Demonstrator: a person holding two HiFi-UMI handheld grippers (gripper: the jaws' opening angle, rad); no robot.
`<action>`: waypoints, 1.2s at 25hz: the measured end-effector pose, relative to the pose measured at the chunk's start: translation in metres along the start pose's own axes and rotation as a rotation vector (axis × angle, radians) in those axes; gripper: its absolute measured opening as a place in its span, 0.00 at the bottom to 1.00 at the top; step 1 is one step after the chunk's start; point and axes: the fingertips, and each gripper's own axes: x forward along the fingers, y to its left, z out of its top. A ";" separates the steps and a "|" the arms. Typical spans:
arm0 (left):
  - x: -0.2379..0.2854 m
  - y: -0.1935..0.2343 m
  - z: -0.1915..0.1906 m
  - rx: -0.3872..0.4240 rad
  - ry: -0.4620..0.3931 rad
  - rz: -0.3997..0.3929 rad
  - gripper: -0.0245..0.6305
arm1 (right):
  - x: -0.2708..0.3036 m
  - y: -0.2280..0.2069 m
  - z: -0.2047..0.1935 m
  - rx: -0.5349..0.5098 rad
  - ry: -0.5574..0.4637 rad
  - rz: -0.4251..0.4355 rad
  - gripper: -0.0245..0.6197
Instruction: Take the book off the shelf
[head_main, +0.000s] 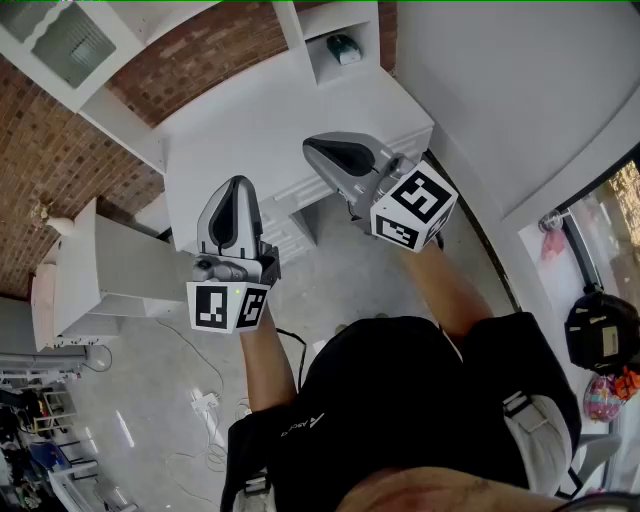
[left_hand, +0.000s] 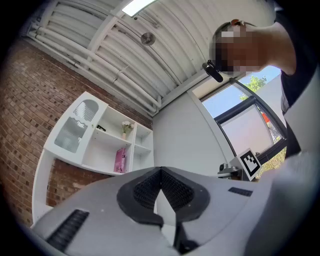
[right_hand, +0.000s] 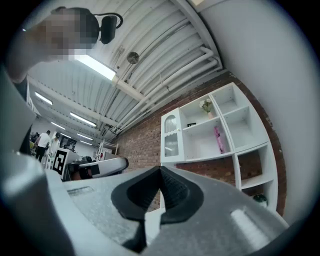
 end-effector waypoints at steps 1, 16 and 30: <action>0.000 -0.001 0.000 0.000 0.000 0.002 0.04 | -0.001 0.001 0.000 -0.001 0.000 0.002 0.04; 0.022 -0.017 -0.014 0.016 0.015 0.037 0.04 | -0.013 -0.019 0.008 -0.029 -0.005 0.061 0.04; 0.064 -0.016 -0.027 0.077 0.047 0.057 0.04 | -0.014 -0.073 0.023 -0.041 -0.043 0.087 0.04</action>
